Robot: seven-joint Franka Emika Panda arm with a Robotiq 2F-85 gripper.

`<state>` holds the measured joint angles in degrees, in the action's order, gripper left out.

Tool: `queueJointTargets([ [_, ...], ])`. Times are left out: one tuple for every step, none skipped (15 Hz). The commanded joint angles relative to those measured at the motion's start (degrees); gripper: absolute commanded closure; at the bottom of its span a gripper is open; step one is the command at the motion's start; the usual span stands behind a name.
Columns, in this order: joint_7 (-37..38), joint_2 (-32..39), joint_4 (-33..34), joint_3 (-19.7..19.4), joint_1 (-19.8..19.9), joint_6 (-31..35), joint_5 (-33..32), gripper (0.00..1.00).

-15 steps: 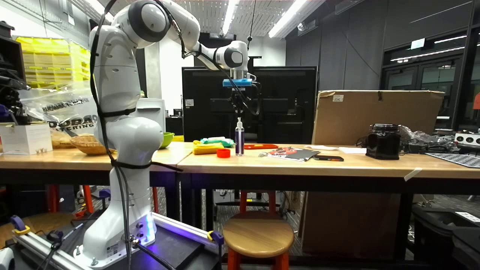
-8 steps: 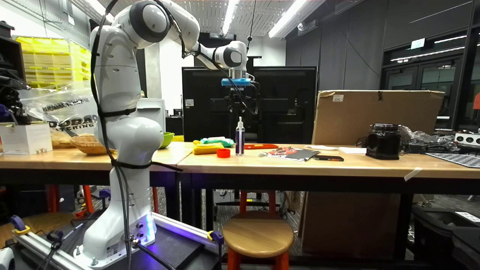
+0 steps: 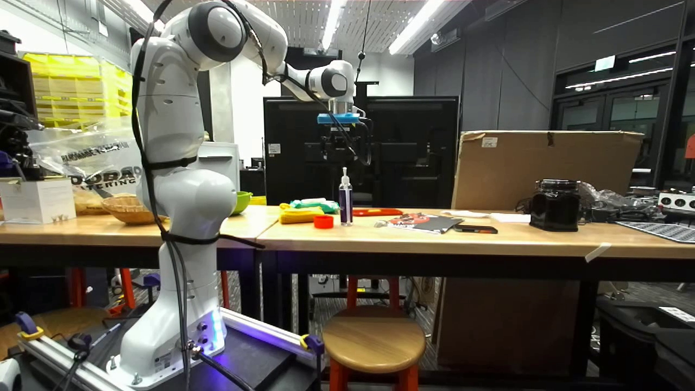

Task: Press down on the pump bottle.

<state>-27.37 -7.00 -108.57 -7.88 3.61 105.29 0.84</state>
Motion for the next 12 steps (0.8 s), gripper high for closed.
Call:
queueJointTargets([
  [2.0, -1.5, 0.6, 1.1, -0.1, -2.3, -1.9, 0.00],
  [2.3, -1.8, 0.6, 1.4, -0.2, -2.4, -2.2, 0.00],
  [2.8, -2.1, 0.5, 1.7, -0.3, -2.7, -2.6, 0.00],
  [3.2, -2.4, 0.5, 2.0, -0.4, -3.1, -2.8, 0.00],
  [4.2, -2.7, 0.4, 2.4, -0.5, -3.4, -3.4, 0.00],
  [5.8, -3.2, 0.0, 2.9, -0.7, -3.6, -4.1, 0.00],
  [7.7, -3.6, -0.3, 3.5, -0.9, -3.9, -4.8, 0.00],
  [4.7, -1.6, 0.6, 2.5, -0.6, -2.7, -3.1, 0.00],
  [5.8, -1.8, 0.6, 2.9, -0.8, -3.0, -3.6, 0.00],
  [6.5, -2.0, 0.6, 3.2, -0.9, -3.2, -3.8, 0.00],
  [6.8, -2.2, 0.6, 3.3, -1.0, -3.3, -4.0, 0.00],
  [6.9, -2.2, 0.6, 3.4, -1.1, -3.3, -4.0, 0.00],
])
